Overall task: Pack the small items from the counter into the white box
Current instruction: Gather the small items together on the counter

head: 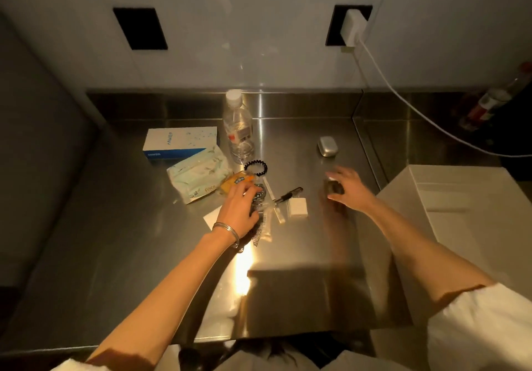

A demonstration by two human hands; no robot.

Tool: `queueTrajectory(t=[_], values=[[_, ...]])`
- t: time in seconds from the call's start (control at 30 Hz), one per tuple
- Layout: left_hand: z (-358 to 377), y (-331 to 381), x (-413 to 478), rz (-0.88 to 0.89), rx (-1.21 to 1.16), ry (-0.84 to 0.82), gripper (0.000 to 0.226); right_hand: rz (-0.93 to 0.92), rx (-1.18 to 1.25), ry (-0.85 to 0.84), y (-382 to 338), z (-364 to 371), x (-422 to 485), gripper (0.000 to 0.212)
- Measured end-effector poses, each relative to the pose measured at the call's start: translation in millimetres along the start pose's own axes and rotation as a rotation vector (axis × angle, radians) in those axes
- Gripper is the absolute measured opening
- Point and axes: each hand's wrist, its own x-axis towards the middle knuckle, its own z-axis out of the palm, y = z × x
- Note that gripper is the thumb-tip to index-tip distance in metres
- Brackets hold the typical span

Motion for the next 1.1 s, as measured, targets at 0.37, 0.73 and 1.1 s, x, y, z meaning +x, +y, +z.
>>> queueTrajectory(t=[0.37, 0.73, 1.1], values=[[34, 51, -1, -0.121, 0.014, 0.025, 0.046, -0.232, 0.105, -0.177, -12, 8, 11, 0.048], [31, 54, -16, -0.254, 0.092, 0.11, 0.044, 0.009, -0.053, 0.04, 10, -39, 99, 0.052], [33, 62, -31, -0.352, 0.098, 0.147, 0.042, -0.413, 0.116, -0.273, -40, -8, 65, 0.05]])
